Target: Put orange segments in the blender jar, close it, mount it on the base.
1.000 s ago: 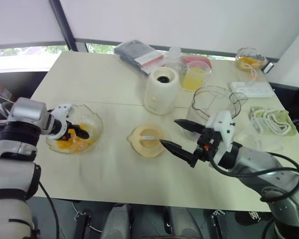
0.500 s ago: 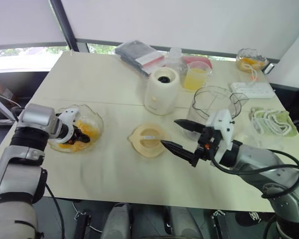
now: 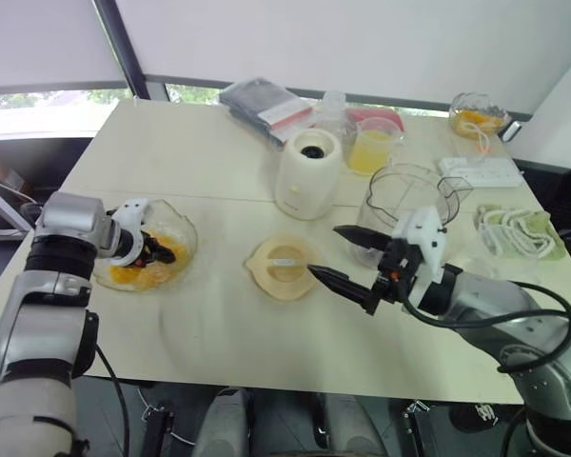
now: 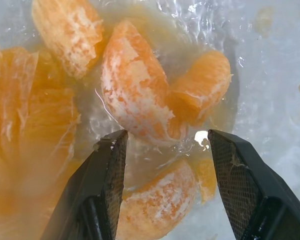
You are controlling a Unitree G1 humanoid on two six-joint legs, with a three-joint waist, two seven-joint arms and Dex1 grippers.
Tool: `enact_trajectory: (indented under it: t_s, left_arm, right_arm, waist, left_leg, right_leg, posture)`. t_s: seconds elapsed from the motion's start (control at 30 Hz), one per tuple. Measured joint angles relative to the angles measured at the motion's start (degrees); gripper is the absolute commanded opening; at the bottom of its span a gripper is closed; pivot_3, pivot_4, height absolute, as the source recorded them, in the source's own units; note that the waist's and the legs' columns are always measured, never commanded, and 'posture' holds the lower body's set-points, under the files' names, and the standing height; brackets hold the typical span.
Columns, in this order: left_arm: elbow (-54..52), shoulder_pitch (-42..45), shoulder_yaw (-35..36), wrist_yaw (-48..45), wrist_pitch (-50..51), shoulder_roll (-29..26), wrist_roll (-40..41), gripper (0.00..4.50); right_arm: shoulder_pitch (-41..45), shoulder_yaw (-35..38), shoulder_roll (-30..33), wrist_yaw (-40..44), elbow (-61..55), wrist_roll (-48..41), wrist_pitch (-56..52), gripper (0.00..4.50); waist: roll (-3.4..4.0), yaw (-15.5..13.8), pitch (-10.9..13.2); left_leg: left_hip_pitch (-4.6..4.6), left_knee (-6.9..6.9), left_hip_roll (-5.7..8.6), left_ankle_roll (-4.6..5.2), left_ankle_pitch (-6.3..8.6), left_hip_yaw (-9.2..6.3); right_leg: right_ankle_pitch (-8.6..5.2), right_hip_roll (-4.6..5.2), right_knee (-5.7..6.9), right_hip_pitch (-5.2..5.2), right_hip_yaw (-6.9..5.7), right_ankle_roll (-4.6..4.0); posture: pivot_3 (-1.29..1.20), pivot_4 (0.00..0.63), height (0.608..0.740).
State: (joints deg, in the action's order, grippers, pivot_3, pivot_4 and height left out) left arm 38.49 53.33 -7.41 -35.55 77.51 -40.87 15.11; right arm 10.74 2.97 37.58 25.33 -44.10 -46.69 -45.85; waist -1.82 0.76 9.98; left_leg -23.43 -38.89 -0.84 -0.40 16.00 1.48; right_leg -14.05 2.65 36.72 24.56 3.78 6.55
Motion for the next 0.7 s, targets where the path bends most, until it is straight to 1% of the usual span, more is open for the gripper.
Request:
enact_trajectory:
  t_s: [0.2,0.53,0.7]
  left_arm:
    - [2.33,1.05,4.20,3.00,-0.02,1.85,-0.05,2.66]
    - [5.90,1.65,8.71,7.66,-1.00,4.31,-0.95,2.66]
    - [7.50,2.55,9.67,9.55,-2.26,5.15,-1.60,2.66]
  right_arm:
    - [1.07,-0.54,0.00,1.21,0.60,1.14,0.00,4.23]
    - [1.55,-0.65,0.00,2.37,1.60,2.58,0.00,4.23]
    - [1.56,-0.75,0.00,2.94,1.61,2.74,0.00,4.23]
  waist:
    - [0.00,0.00,0.00]
    - [0.00,-0.01,0.00]
    - [0.00,-0.02,0.00]
  left_leg:
    - [0.04,-0.26,0.00,0.00,0.00,-0.02]
    - [0.05,-0.26,0.01,0.00,0.00,-0.06]
    - [0.06,-0.26,0.01,0.00,0.00,-0.06]
  right_leg:
    - [0.00,0.00,0.23,-0.05,0.01,-0.01]
    - [0.00,-0.01,0.30,-0.04,-0.01,0.00]
    - [0.00,-0.01,0.34,-0.04,-0.01,0.00]
  posture:
    - [0.00,0.150,0.740]
    - [0.00,0.150,0.740]
    - [0.00,0.150,0.740]
